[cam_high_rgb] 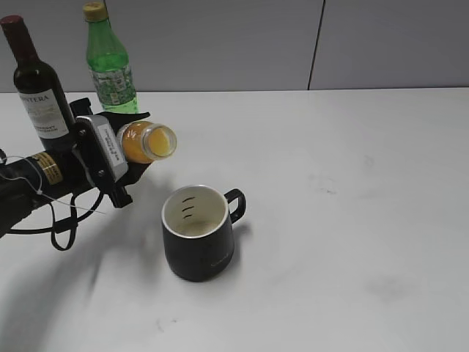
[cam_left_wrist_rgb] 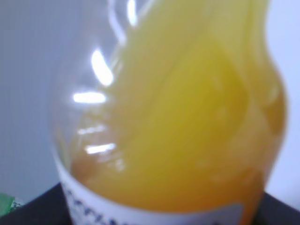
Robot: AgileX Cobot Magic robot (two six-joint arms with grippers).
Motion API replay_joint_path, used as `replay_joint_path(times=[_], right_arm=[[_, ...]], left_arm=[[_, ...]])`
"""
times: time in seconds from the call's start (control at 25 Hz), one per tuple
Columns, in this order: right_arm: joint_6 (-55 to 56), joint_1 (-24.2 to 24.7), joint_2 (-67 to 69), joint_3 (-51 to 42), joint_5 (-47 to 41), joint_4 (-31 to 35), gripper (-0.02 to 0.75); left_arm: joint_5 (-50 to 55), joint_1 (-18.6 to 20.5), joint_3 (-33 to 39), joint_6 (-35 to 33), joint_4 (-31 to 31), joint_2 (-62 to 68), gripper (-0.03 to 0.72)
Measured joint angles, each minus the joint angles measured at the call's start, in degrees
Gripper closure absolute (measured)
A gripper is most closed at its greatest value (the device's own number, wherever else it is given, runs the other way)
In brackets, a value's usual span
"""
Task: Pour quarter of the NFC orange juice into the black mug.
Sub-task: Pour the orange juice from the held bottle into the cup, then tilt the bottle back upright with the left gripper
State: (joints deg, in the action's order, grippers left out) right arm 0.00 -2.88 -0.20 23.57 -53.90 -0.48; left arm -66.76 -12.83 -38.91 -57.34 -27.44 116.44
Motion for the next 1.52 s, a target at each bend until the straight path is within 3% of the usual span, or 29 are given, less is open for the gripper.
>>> replay_joint_path(times=[0.48,0.8,1.52], right_arm=[[0.0,0.0,0.0,0.0,0.0,0.0,0.146],[0.0,0.0,0.0,0.0,0.0,0.0,0.146],[0.0,0.0,0.0,0.0,0.0,0.0,0.146]], left_arm=[[0.0,-0.1,0.0,-5.7,-0.3,0.0,0.218],[-0.1,-2.8,0.0,-10.2,2.0,0.0,0.218],[-0.1,-2.8,0.0,-17.7,4.2,0.0,0.218]])
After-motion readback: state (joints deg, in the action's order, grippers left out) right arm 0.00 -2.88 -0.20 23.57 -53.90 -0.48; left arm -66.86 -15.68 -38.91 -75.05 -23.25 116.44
